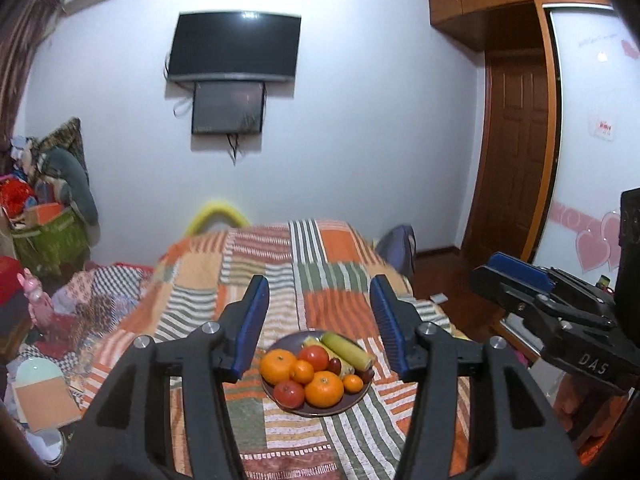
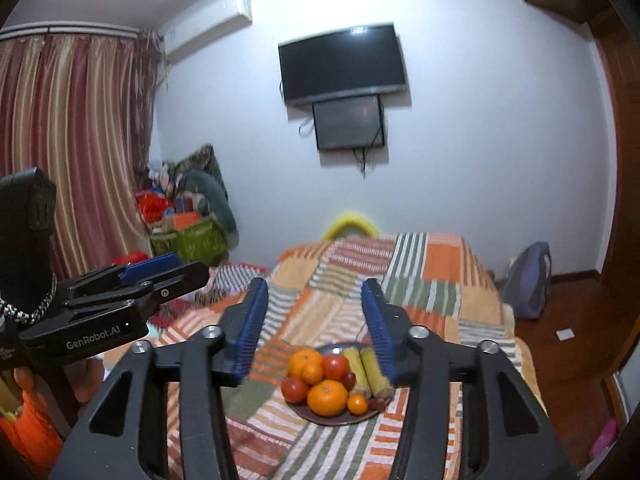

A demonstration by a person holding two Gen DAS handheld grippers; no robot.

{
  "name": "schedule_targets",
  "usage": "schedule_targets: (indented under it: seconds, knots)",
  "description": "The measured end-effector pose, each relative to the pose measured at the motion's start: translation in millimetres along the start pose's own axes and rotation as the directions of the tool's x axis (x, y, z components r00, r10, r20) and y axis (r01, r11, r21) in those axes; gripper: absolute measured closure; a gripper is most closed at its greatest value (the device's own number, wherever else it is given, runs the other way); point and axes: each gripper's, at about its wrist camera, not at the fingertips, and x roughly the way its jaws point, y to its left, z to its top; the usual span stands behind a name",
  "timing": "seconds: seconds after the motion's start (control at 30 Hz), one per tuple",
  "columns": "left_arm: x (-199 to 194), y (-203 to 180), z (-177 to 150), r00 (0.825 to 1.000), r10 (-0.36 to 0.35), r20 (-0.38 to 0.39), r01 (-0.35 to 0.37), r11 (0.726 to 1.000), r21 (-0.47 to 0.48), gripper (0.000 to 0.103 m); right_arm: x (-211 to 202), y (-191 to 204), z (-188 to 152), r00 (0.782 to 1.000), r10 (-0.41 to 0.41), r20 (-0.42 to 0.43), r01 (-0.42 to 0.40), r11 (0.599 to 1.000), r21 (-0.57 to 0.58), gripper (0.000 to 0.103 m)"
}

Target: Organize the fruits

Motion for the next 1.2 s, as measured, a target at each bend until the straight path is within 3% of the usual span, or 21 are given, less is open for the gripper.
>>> schedule_targets:
  seconds: [0.23, 0.37, 0.5, 0.57, 0.63, 0.67, 0.7, 0.77, 1.03, 1.2]
  knots:
    - [-39.0, -1.7, 2.2, 0.997, 0.034, 0.071, -0.034, 0.999, -0.006, 0.04, -19.8, 2.9, -0.8, 0.999, -0.021, 0.045, 0.019, 0.999, 0.035, 0.056]
    - [-52.9, -4.0, -0.2, 0.994, 0.052, 0.092, -0.052, 0.999, 0.004, 0.032, -23.8, 8.6, -2.6, 0.997, -0.053, 0.056, 0.052, 0.998, 0.03, 0.034]
    - [-56.9, -6.2, -4.8, 0.995, 0.057, 0.086, -0.059, 0.998, 0.018, 0.032, -28.8, 17.4, 0.3, 0.993, -0.085, 0.08, 0.084, 0.996, 0.012, 0.026]
    - [-58.3, -6.4, -6.6, 0.995, 0.058, 0.082, -0.06, 0.998, 0.021, 0.032, -31.9, 20.4, 0.7, 0.99, -0.104, 0.093, 0.104, 0.995, 0.008, 0.013]
    - [-61.1, -6.0, -9.4, 0.995, 0.055, 0.08, -0.057, 0.998, 0.017, 0.03, -33.5, 23.6, 1.1, 0.986, -0.128, 0.11, 0.129, 0.992, 0.006, 0.007]
    - [-61.7, -5.7, -9.7, 0.995, 0.056, 0.08, -0.058, 0.998, 0.014, 0.023, -32.4, 24.5, 1.6, 0.984, -0.136, 0.114, 0.137, 0.991, 0.004, 0.004]
    - [-62.7, -5.1, -10.2, 0.995, 0.06, 0.083, -0.061, 0.998, 0.01, 0.015, -33.8, 25.0, 1.5, 0.983, -0.14, 0.117, 0.141, 0.99, 0.003, 0.003]
    - [-64.8, -4.4, -11.5, 0.993, 0.07, 0.098, -0.07, 0.998, 0.004, 0.01, -35.5, 27.3, 0.4, 0.981, -0.15, 0.121, 0.151, 0.989, 0.0, 0.0]
    - [-66.3, -4.2, -13.5, 0.992, 0.079, 0.103, -0.079, 0.997, 0.0, 0.0, -37.7, 27.9, -3.8, 0.978, -0.176, 0.115, 0.178, 0.984, -0.003, 0.0]
    - [-66.1, -4.8, -14.0, 0.992, 0.08, 0.1, -0.08, 0.997, 0.0, 0.0, -39.9, 26.2, -4.9, 0.978, -0.177, 0.112, 0.179, 0.984, -0.002, 0.0]
